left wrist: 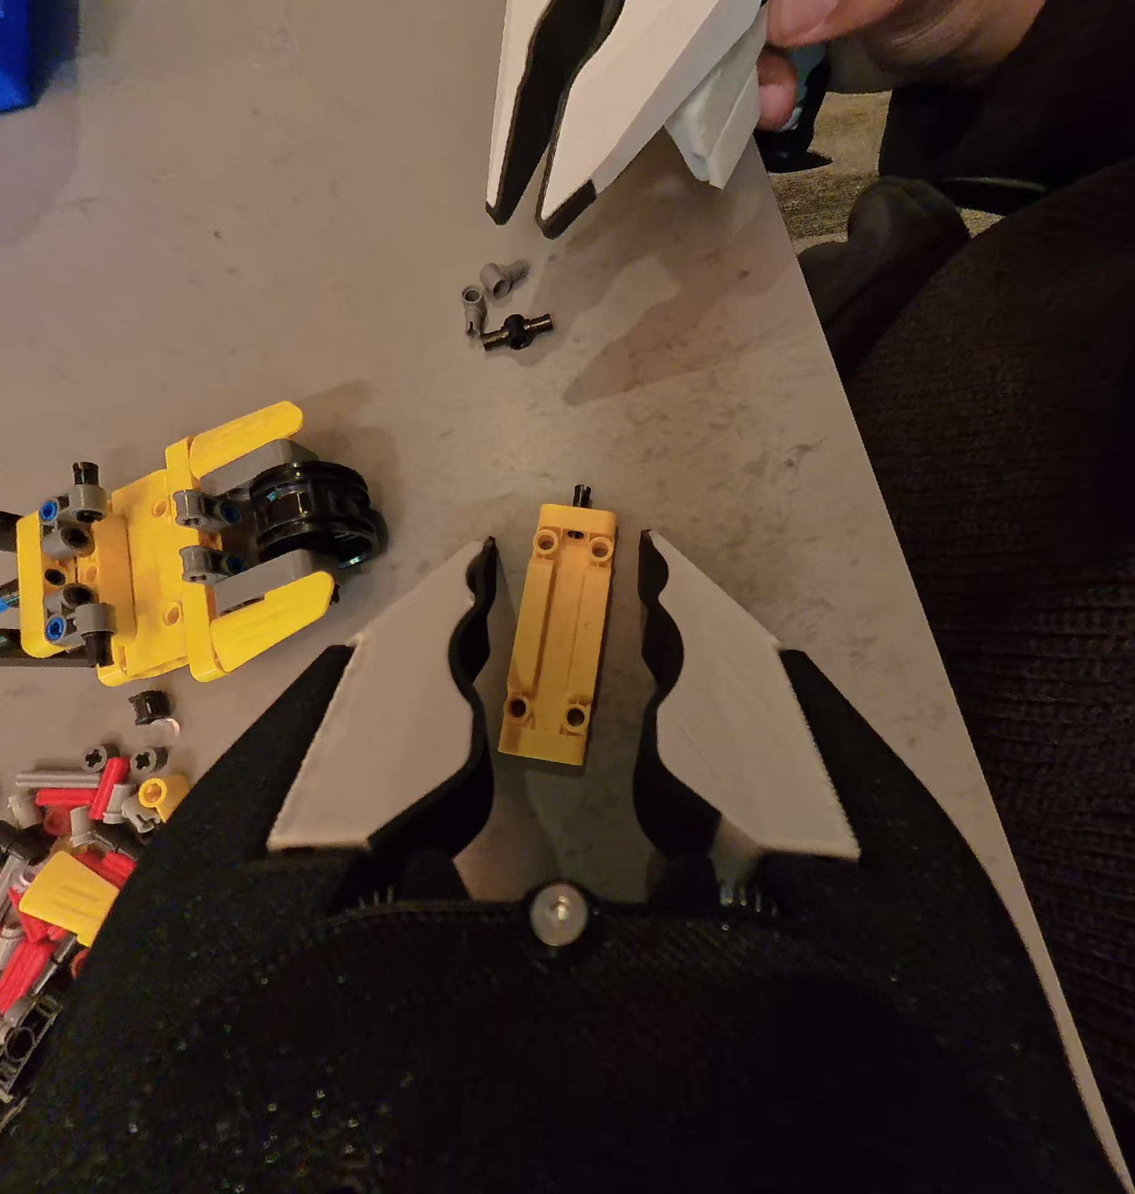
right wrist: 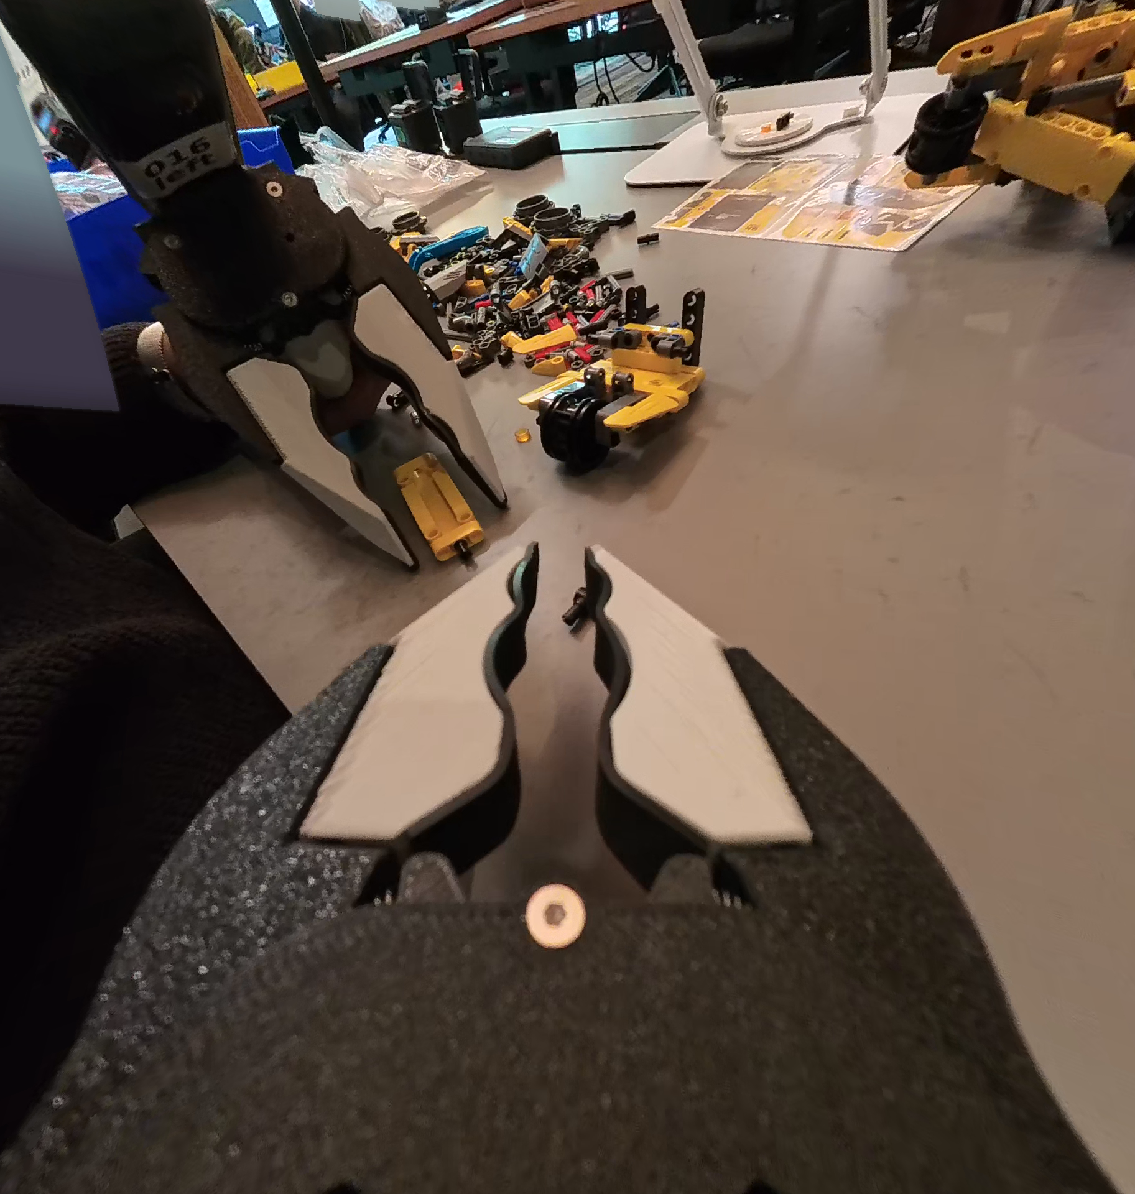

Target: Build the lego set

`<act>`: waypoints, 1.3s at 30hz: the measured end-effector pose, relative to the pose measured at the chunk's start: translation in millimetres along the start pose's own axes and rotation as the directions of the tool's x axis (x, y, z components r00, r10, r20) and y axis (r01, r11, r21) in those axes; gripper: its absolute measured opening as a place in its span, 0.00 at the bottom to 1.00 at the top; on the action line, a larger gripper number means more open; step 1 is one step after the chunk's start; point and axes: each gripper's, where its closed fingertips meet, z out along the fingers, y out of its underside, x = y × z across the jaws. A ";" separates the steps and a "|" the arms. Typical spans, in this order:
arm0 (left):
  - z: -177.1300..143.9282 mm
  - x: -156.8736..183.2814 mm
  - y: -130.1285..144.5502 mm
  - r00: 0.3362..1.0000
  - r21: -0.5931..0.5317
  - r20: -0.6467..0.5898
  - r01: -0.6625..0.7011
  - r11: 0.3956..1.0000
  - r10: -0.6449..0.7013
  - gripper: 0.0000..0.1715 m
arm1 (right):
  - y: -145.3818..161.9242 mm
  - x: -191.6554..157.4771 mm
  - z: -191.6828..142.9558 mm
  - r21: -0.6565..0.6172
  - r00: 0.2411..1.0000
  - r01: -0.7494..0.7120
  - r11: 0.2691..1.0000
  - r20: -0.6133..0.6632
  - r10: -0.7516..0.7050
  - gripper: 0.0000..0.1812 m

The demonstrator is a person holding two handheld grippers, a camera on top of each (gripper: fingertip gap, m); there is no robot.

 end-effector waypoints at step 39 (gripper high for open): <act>0.0 -3.6 -0.5 1.000 0.000 0.006 0.030 1.000 -0.030 0.22 | -6.9 -1.0 -5.0 0.064 1.000 0.009 0.998 0.001 -0.009 0.06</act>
